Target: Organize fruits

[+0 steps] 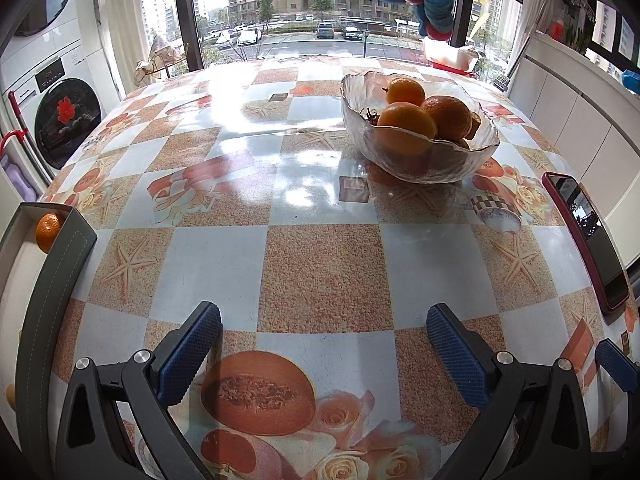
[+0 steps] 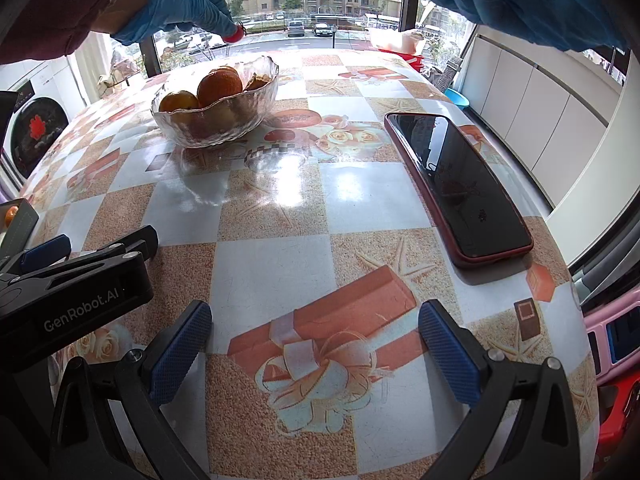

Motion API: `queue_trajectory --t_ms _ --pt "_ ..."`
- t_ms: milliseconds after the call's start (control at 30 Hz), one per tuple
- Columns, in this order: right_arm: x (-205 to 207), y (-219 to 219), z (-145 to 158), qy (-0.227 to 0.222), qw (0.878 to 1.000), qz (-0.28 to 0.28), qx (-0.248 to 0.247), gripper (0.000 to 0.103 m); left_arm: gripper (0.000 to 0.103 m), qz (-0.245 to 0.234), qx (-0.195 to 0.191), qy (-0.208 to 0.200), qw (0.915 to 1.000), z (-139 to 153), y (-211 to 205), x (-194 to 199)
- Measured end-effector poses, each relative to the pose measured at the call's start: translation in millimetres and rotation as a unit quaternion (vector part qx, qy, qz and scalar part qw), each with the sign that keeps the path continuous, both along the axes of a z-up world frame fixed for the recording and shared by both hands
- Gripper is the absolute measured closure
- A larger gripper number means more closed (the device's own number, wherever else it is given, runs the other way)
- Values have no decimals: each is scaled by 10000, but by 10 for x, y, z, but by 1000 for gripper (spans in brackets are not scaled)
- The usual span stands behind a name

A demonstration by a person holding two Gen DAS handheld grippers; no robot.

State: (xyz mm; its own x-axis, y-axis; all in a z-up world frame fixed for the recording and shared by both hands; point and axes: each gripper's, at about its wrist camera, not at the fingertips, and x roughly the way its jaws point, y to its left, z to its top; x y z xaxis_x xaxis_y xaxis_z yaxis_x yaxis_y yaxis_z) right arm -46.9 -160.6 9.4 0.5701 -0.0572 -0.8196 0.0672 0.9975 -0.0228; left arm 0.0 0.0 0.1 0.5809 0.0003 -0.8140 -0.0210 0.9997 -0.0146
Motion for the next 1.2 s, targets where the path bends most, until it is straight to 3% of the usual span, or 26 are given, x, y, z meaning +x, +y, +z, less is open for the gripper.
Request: queue_trajectory --t_ms 1200 --pt "0 1 0 -1 10000 0 0 0 0 -52 -11 -1 10000 -15 0 0"
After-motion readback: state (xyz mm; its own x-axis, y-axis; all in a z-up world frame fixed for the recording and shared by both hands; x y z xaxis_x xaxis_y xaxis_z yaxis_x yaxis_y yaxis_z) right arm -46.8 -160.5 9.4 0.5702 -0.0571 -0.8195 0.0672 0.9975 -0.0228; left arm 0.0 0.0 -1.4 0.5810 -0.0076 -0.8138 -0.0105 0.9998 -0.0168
